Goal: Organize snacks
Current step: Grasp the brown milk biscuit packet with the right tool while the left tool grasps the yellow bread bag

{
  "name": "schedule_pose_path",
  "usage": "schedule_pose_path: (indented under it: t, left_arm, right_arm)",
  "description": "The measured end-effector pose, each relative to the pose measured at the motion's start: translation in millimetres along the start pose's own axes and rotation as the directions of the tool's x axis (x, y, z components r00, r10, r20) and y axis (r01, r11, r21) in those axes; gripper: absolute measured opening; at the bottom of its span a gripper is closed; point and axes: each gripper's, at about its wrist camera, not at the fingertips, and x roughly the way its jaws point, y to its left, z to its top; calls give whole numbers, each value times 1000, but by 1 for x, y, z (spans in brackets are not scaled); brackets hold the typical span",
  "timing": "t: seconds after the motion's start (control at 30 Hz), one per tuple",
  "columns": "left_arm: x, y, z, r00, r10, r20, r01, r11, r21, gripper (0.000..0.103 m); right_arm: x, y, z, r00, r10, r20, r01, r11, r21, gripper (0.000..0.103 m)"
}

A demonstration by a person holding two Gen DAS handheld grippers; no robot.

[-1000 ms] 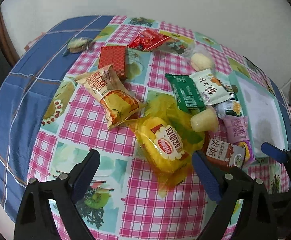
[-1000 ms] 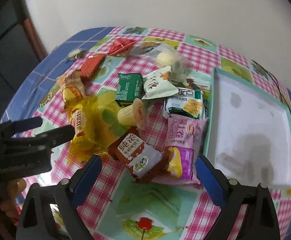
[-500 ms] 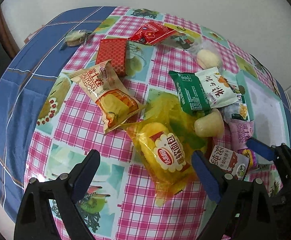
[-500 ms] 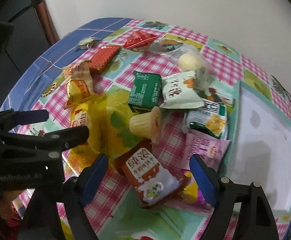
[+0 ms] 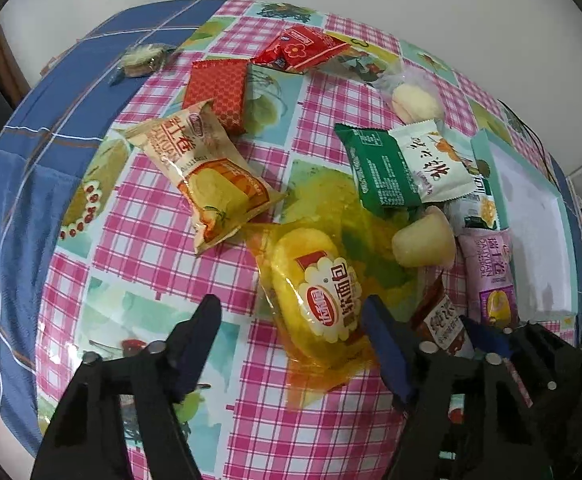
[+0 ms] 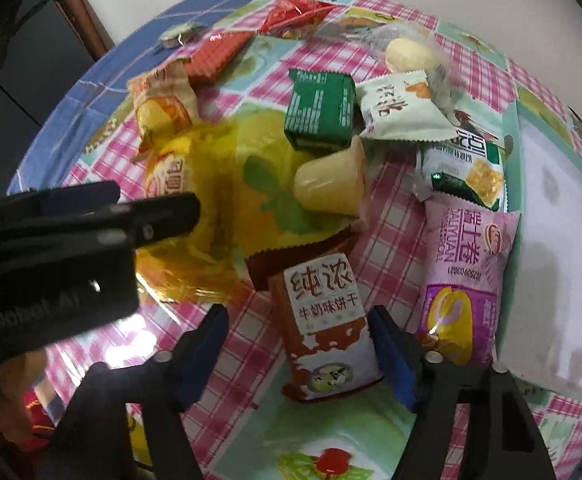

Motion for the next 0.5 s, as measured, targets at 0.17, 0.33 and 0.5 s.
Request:
schedule_pose_path:
  t: [0.17, 0.33, 0.5]
  left_arm:
    - [2, -4, -1, 1000, -9, -3, 9, 1000, 13, 66]
    - [6, -10, 0, 1000, -4, -9, 4, 1000, 18, 66]
    - [15, -18, 9, 1000, 9, -23, -9, 1000, 16, 64]
  right_arm:
    - [2, -6, -4, 1000, -10, 2, 10, 1000, 25, 45]
    - [4, -9, -5, 1000, -12, 4, 12, 1000, 25, 44]
    - [9, -2, -4, 1000, -16, 8, 15, 999, 30, 44]
